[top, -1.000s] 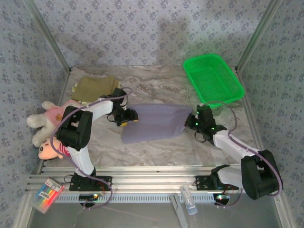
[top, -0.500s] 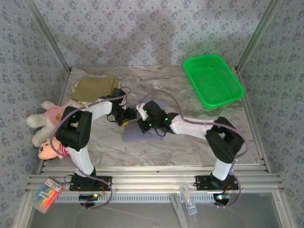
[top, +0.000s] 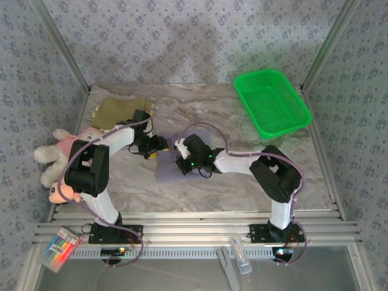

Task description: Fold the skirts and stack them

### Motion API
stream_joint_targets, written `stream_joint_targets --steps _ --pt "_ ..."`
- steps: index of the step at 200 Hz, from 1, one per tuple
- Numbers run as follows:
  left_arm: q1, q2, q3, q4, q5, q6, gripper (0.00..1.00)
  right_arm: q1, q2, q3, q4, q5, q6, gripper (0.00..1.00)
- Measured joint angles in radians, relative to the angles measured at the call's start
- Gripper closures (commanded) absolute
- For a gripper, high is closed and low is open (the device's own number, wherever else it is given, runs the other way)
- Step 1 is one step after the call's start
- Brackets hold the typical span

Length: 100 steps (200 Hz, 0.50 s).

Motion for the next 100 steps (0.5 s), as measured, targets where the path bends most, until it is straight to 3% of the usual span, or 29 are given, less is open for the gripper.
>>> stream_joint_targets --steps 29,77,100 --pt "0.002 -0.045 -0.010 -0.026 -0.020 0.009 0.61 -0.019 -0.008 -0.019 0.017 0.001 0.019 1.00" --pt "-0.004 0.034 -0.074 -0.001 0.028 0.011 0.73 -0.017 -0.008 -0.018 0.026 0.000 0.023 1.00" --pt "-0.003 0.055 -0.072 0.001 0.032 0.013 0.86 -0.014 -0.008 -0.003 0.018 -0.008 0.022 1.00"
